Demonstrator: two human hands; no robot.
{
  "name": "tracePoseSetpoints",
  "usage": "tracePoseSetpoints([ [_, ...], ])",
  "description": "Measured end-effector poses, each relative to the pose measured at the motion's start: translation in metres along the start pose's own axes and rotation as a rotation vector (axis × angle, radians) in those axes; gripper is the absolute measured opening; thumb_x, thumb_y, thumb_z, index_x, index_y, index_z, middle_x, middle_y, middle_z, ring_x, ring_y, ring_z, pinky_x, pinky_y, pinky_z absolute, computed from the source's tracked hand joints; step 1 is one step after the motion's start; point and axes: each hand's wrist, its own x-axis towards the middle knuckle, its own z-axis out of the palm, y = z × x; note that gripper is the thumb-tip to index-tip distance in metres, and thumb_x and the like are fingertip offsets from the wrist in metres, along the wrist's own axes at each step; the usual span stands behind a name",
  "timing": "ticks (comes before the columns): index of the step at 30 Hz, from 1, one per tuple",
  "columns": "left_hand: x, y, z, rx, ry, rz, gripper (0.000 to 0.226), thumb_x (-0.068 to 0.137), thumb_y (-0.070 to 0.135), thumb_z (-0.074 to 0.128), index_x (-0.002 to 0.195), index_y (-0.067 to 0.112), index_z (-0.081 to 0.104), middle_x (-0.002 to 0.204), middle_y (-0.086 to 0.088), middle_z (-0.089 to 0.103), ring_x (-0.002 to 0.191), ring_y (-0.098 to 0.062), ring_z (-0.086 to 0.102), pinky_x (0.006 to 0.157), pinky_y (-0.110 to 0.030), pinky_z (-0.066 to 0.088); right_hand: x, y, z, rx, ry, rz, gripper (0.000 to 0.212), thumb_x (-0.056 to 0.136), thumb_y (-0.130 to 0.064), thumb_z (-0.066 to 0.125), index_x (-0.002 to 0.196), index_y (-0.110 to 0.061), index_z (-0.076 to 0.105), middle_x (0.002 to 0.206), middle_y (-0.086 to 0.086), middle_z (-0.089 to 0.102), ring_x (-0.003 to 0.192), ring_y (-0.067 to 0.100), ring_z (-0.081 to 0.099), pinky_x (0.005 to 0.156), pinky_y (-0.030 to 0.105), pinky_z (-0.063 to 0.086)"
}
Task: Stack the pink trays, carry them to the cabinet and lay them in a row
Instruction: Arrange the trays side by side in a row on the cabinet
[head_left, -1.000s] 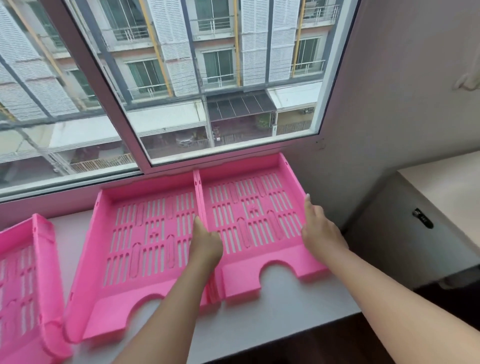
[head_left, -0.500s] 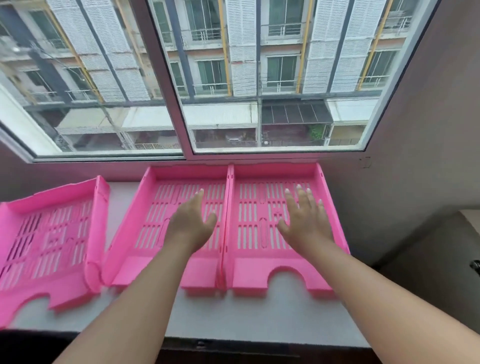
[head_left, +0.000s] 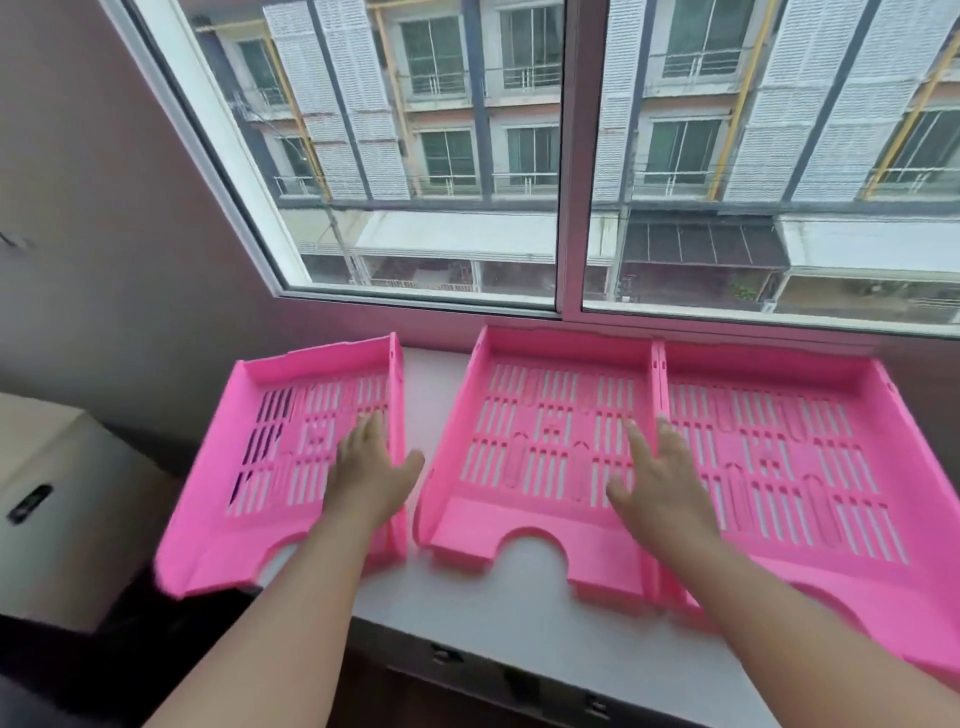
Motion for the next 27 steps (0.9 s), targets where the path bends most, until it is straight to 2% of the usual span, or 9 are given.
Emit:
tracePoseSetpoints([
  [2, 0.008, -0.009, 0.009, -0.249, -0.153, -0.105, 0.090, 0.088, 0.055, 0.054, 0.156, 0.020, 0.006, 0.162, -0.011, 0.019, 0.144, -0.034, 0.024, 0.113, -0.057, 0.024, -0.004, -0.001, 0.007, 0.025, -0.012, 0.088, 0.076, 0.088, -0.030, 0.053, 0.151, -0.026, 0.012, 0.161, 0.004, -0.006, 0.146, 0.031, 0.013, 0.099, 0.048, 0.044],
  [4, 0.015, -0.011, 0.020, -0.296, -0.217, -0.110, 0.096, 0.084, 0.067, 0.049, 0.156, 0.020, 0.006, 0.162, -0.010, 0.020, 0.144, -0.035, 0.025, 0.113, -0.060, 0.023, -0.003, -0.004, 0.009, 0.013, 0.002, 0.109, 0.079, 0.087, -0.027, 0.055, 0.152, -0.029, 0.010, 0.161, 0.002, -0.009, 0.145, 0.033, 0.020, 0.085, 0.042, 0.053],
  [8, 0.027, -0.010, 0.031, -0.199, -0.236, -0.012, 0.102, 0.079, 0.076, 0.042, 0.156, 0.020, 0.006, 0.163, -0.005, 0.018, 0.146, -0.031, 0.020, 0.116, -0.060, 0.013, -0.001, -0.008, 0.012, -0.071, 0.010, 0.120, 0.082, 0.085, -0.026, 0.057, 0.151, -0.031, 0.009, 0.160, 0.000, -0.013, 0.140, 0.034, 0.030, 0.058, 0.021, 0.047],
  [11, 0.033, -0.006, 0.033, -0.202, -0.316, 0.089, 0.100, 0.080, 0.074, 0.047, 0.156, 0.023, 0.006, 0.163, -0.004, 0.018, 0.147, -0.030, 0.019, 0.116, -0.060, 0.013, -0.001, -0.009, 0.014, -0.093, 0.017, 0.129, 0.083, 0.085, -0.027, 0.058, 0.151, -0.031, 0.009, 0.159, -0.002, -0.017, 0.140, 0.033, 0.032, 0.060, 0.023, 0.054],
  [14, 0.037, 0.007, 0.035, -0.152, -0.384, 0.190, 0.087, 0.089, 0.058, 0.051, 0.156, 0.023, 0.008, 0.162, -0.005, 0.021, 0.146, -0.029, 0.022, 0.117, -0.058, 0.013, -0.002, -0.011, 0.014, -0.090, 0.018, 0.154, 0.083, 0.084, -0.026, 0.060, 0.151, -0.032, 0.011, 0.159, -0.004, -0.017, 0.140, 0.032, 0.033, 0.067, 0.029, 0.059],
  [18, 0.040, 0.019, 0.033, -0.129, -0.427, 0.161, 0.070, 0.097, 0.032, 0.041, 0.156, 0.023, 0.004, 0.163, -0.004, 0.018, 0.146, -0.032, 0.015, 0.116, -0.054, 0.002, -0.001, -0.011, 0.014, -0.060, 0.040, 0.160, 0.082, 0.082, -0.025, 0.062, 0.150, -0.032, 0.016, 0.160, -0.004, -0.013, 0.138, 0.034, 0.036, 0.075, 0.037, 0.060],
  [21, 0.041, 0.019, 0.031, -0.131, -0.444, 0.148, 0.070, 0.097, 0.030, 0.041, 0.156, 0.023, 0.003, 0.162, -0.006, 0.018, 0.146, -0.033, 0.016, 0.116, -0.056, 0.005, -0.001, -0.010, 0.013, -0.024, 0.043, 0.159, 0.079, 0.083, -0.024, 0.062, 0.149, -0.032, 0.020, 0.161, -0.003, -0.008, 0.136, 0.034, 0.039, 0.077, 0.041, 0.059],
  [23, 0.038, 0.020, 0.031, -0.164, -0.420, 0.141, 0.073, 0.095, 0.032, 0.046, 0.156, 0.023, 0.007, 0.162, -0.007, 0.021, 0.145, -0.034, 0.022, 0.115, -0.057, 0.015, -0.003, -0.012, 0.008, -0.006, 0.084, 0.157, 0.075, 0.083, -0.024, 0.062, 0.148, -0.029, 0.025, 0.161, 0.001, 0.001, 0.128, 0.032, 0.048, 0.071, 0.038, 0.060],
  [27, 0.016, 0.012, 0.030, -0.319, -0.313, 0.186, 0.074, 0.091, 0.034, 0.054, 0.154, 0.023, 0.016, 0.160, -0.004, 0.027, 0.142, -0.029, 0.031, 0.109, -0.053, 0.030, -0.012, -0.018, -0.001, -0.054, 0.317, 0.126, 0.060, 0.085, -0.032, 0.059, 0.140, -0.015, 0.043, 0.151, 0.014, 0.034, 0.120, 0.033, 0.054, 0.082, 0.049, 0.056],
])
